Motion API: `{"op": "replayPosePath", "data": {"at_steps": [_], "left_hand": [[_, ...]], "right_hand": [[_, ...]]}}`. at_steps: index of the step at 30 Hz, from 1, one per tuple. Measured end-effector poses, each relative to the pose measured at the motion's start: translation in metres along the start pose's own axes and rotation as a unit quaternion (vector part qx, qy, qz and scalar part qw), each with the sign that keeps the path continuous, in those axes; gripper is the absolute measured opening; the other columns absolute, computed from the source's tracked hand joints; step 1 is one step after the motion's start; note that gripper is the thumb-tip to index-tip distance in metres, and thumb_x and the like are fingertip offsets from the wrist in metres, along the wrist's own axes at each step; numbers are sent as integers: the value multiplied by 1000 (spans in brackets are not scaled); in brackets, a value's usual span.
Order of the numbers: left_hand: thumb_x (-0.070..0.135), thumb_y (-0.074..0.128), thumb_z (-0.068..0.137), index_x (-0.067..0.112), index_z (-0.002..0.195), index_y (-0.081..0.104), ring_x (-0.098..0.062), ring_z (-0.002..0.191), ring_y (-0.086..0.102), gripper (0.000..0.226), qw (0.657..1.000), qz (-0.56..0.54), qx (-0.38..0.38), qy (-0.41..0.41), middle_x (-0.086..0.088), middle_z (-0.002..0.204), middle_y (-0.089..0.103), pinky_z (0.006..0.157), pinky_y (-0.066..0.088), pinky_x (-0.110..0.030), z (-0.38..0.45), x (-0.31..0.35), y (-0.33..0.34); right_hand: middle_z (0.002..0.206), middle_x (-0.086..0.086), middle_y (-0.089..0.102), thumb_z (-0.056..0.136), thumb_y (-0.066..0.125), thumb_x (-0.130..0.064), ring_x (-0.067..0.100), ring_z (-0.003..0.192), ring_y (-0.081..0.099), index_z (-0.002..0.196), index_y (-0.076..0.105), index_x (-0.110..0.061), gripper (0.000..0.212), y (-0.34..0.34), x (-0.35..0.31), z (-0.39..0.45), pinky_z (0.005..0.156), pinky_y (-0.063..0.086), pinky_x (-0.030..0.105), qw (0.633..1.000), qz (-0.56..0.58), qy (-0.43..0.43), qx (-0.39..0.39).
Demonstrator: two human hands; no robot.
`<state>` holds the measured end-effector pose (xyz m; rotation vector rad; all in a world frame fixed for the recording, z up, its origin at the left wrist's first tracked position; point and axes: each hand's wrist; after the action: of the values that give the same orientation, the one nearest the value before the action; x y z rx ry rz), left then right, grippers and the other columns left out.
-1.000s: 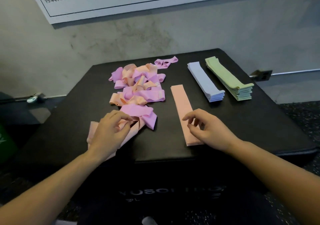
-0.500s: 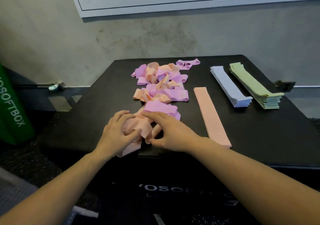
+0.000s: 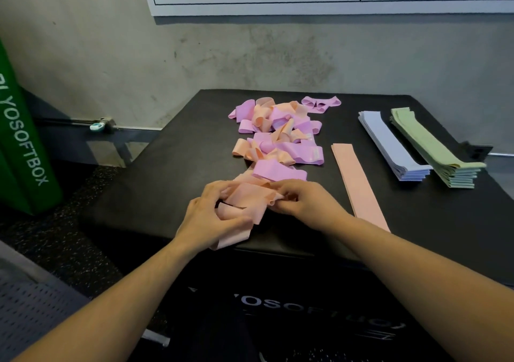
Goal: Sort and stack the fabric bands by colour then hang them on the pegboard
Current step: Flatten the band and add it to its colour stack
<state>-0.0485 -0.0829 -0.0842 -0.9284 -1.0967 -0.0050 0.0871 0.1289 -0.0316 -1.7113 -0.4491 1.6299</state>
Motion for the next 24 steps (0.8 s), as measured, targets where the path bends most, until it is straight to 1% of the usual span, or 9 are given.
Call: {"op": "replayPosePath", "data": {"at_steps": [2,4,7,9,12,14,17,21,24], "left_hand": [[72,82,58,61,128,45,-11,127,48,80,1000,-8,-7,-11,26,127,53,103,50,-41,-1,1,-1],[72,78,61,62,116,55,-8,121,53,60,1000,10,0,25,29,119,58,101,50,-38,-1,1,-1],[46,83,71,47,89,72,-4,105,64,20,997,-42,23,65,26,111,62,89,50,-30,0,2,2],[24,86,76,36,78,76,0,104,61,16,996,-60,36,53,24,110,60,84,45,-22,0,1,3],[21,85,79,29,74,76,8,113,48,13,997,-37,63,24,26,115,54,90,36,-13,2,2,2],[22,84,80,27,72,74,5,114,50,14,997,-50,61,17,27,115,55,91,39,-19,2,2,2],[21,82,81,23,68,70,-2,112,57,17,997,-54,57,18,27,114,60,93,48,-33,0,2,2],[26,78,83,27,70,67,-3,108,59,17,999,-24,45,16,26,112,63,94,51,-43,2,3,4],[37,74,78,33,80,64,-3,102,60,11,998,-25,49,10,31,108,60,91,51,-40,6,4,4]], "right_hand": [[98,-11,74,85,79,-32,6,88,65,86,77,-29,4,-9,-1,-4,77,51,22,997,51,49,-12],[90,-6,75,80,83,-32,11,82,68,82,78,-24,9,-15,-1,-8,75,55,27,995,76,61,-6],[91,1,76,81,80,-35,12,79,66,87,81,-19,17,-23,-2,-16,74,55,28,991,118,61,2],[89,2,74,86,74,-35,9,74,63,89,79,-17,18,-26,-2,-20,66,54,22,988,138,69,7],[87,2,71,96,66,-31,9,71,63,97,68,-8,23,-25,1,-22,60,55,22,972,194,99,88],[87,1,71,99,63,-31,15,76,67,95,61,-10,22,-26,3,-22,65,56,32,952,235,121,153],[101,11,69,102,58,-31,27,90,72,98,54,-13,18,-29,1,-24,81,59,48,934,266,151,186],[102,18,62,103,53,-10,30,73,73,112,47,-14,12,-37,-3,-26,80,57,54,878,409,158,191],[115,12,54,94,37,11,41,90,66,128,54,-23,51,-42,-3,-25,78,59,50,857,450,189,168]]}}
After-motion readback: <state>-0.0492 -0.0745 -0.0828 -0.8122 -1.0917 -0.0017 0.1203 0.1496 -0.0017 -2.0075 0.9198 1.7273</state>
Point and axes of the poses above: each hand's wrist, its own z-axis towards the middle knuckle, its own y-axis out of the palm, x = y × z
